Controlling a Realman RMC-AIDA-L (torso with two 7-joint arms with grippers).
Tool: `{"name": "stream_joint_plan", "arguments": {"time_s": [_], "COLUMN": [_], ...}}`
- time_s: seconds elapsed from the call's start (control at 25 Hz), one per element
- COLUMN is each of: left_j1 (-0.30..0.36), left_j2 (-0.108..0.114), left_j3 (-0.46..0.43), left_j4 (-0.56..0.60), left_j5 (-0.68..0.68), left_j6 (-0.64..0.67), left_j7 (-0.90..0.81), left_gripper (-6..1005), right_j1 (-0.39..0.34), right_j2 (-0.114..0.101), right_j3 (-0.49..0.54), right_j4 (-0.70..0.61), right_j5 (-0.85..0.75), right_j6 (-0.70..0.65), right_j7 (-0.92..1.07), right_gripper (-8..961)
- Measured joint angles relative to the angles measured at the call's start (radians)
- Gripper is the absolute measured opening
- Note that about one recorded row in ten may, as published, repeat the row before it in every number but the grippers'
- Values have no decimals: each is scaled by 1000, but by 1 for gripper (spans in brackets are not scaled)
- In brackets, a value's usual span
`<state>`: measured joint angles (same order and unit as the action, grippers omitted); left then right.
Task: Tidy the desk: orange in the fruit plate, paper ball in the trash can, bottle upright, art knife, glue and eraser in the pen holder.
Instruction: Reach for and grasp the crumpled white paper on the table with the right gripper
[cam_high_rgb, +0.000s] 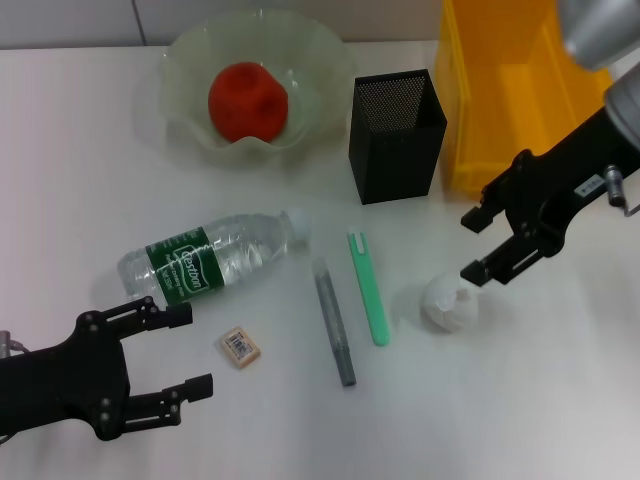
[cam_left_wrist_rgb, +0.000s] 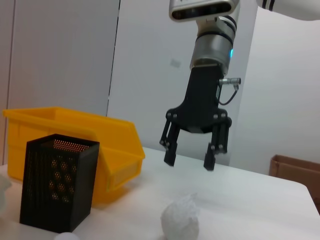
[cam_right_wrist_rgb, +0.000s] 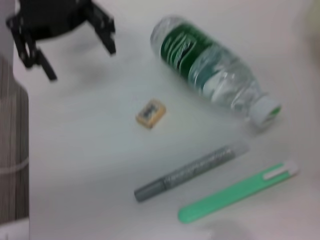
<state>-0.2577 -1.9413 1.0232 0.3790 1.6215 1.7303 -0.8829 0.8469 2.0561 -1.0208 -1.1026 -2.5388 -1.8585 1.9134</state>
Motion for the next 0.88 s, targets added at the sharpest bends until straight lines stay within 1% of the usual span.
{"name": "stream_joint_plan", "arguments": {"time_s": [0.16, 0.44, 0.88], "left_j1": [0, 0, -2], "left_j2": [-1, -1, -5], "left_j3": [-7, -8, -8], "left_j4": [-1, -2, 2], "left_j5": [0, -2, -2], "left_j6": [5, 6, 10], "left_j7": [0, -5, -7], "left_gripper": [766, 764, 760], "right_j1": [29, 46, 53], "right_j2": [18, 25, 29], "right_j3": [-63, -198, -215], "right_j4": [4, 50, 64], "right_j5": [-74, -89, -88], "right_j6": [19, 82, 108], "right_j7": [15, 50, 55], "right_gripper": [688, 687, 685]}}
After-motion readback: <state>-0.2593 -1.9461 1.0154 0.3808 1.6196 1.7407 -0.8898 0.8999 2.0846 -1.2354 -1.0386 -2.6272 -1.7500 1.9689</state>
